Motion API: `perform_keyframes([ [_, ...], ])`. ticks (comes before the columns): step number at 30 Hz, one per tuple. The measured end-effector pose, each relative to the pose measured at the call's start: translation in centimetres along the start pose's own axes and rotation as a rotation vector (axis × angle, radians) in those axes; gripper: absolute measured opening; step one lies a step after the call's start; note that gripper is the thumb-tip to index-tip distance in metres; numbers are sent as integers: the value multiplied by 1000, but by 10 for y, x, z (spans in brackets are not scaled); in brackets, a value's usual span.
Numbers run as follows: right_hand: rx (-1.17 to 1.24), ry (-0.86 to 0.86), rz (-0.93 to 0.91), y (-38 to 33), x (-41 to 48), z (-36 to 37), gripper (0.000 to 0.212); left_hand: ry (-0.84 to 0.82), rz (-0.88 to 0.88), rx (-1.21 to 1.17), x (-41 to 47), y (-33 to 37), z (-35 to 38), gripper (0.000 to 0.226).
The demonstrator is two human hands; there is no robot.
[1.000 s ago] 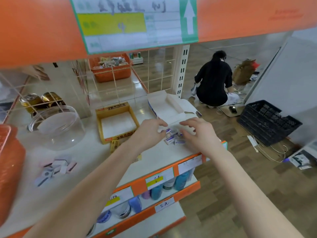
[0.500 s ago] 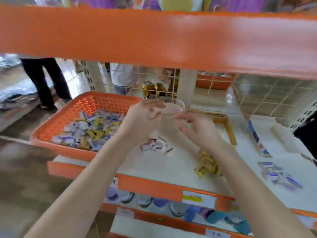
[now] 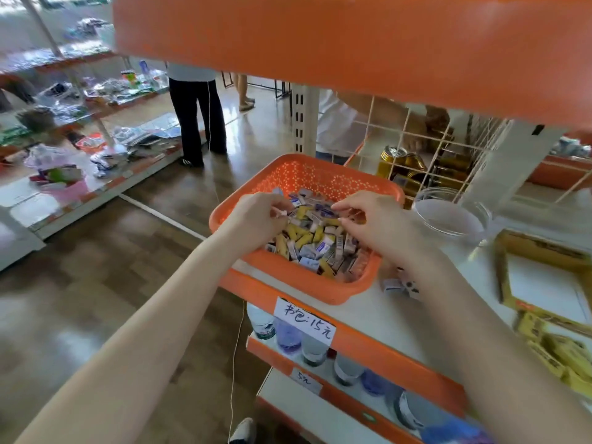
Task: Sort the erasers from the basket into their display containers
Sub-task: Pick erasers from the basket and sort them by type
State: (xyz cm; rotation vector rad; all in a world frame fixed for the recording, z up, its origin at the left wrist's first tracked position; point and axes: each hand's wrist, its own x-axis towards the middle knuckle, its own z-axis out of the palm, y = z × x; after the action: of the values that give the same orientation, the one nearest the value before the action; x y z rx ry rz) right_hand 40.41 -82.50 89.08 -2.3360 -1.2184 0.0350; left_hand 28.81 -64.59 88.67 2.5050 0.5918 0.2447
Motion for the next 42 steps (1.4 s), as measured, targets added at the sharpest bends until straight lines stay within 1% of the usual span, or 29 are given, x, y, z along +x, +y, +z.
perform_keyframes([
  [5,-142,-194,49,4,34,5,36,-83,116,134,23,-3,1,32],
  [8,-164,-250,72,7,49,10,36,-149,152,175,40,1,4,39],
  [11,-183,-344,57,1,58,20,33,-217,212,248,56,1,10,47],
  [13,-195,-395,51,-1,60,27,33,-256,203,289,65,-4,16,51],
  [16,-197,-394,44,0,63,32,34,-285,161,288,72,-12,24,52],
  [20,-192,-425,62,-2,68,32,33,-288,177,296,76,-14,27,50],
  [22,-237,-432,59,-3,69,35,31,-271,174,293,77,-15,29,48],
  [25,-291,-394,51,-2,68,39,21,-258,161,251,73,-15,28,44],
  [27,-248,-344,92,2,68,39,20,-237,139,167,69,-13,26,45],
  [29,-184,-282,151,9,68,38,20,-192,132,135,67,-12,25,42],
  [31,-119,-203,197,13,68,37,21,-167,131,152,68,-12,25,37],
  [33,-78,-123,223,13,68,36,23,-176,126,172,68,-12,25,35],
  [38,-44,40,234,12,65,35,22,-286,159,296,67,-10,25,51],
  [42,-29,79,221,12,64,33,22,-260,148,313,68,-10,28,52],
])
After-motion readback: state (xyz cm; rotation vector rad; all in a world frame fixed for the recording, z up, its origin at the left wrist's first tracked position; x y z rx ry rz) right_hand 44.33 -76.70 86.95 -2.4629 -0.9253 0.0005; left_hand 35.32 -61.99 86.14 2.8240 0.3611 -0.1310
